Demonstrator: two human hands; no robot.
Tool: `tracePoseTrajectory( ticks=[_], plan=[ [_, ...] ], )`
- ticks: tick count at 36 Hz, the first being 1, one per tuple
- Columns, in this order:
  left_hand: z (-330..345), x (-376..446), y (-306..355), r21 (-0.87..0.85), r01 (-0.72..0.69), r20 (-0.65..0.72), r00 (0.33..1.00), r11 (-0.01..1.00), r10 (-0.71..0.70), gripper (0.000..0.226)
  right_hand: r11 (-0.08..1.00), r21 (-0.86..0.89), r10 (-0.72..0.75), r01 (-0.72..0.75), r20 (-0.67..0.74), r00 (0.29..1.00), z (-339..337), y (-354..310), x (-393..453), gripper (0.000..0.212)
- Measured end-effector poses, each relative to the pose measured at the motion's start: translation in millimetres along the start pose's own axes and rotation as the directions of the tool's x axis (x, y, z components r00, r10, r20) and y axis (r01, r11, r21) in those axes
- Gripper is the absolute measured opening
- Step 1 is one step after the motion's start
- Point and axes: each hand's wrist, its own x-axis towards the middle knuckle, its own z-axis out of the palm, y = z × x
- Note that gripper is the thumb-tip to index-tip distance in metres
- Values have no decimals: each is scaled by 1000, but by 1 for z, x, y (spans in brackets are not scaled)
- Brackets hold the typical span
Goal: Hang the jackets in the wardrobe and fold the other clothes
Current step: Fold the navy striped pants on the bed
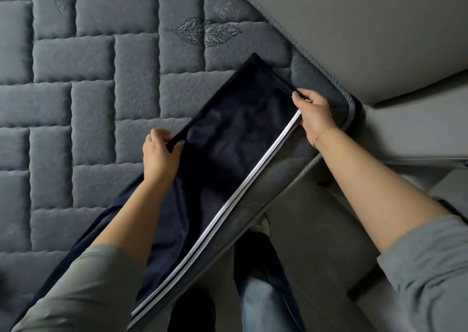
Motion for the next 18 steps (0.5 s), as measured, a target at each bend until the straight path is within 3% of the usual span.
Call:
tracePoseTrajectory(
  ticks=[3,7,9,11,13,15,18],
  plan=[
    [1,3,2,57,4,27,1000,998,-5,46,927,-334,-216,172,-101,971,2,1,0,32],
    [3,12,3,26,52,109,993,998,-54,46,717,-662,-281,220,15,960,-4,8,0,56],
    [3,17,6,-32,63,166,984,998,-56,43,659,-716,-230,231,101,968,-8,8,3,54],
    [4,23,12,-45,41,234,972,998,-30,41,620,-750,-186,230,145,972,-13,4,6,34],
    [7,24,20,-85,31,294,956,996,-5,37,616,-756,-192,220,127,973,-23,0,8,47],
    [12,25,30,-100,-6,324,945,995,38,32,658,-727,-225,197,60,972,-36,0,9,48],
    [21,32,42,13,-95,354,931,995,84,27,775,-619,-183,126,-30,983,-52,6,11,26]
  ],
)
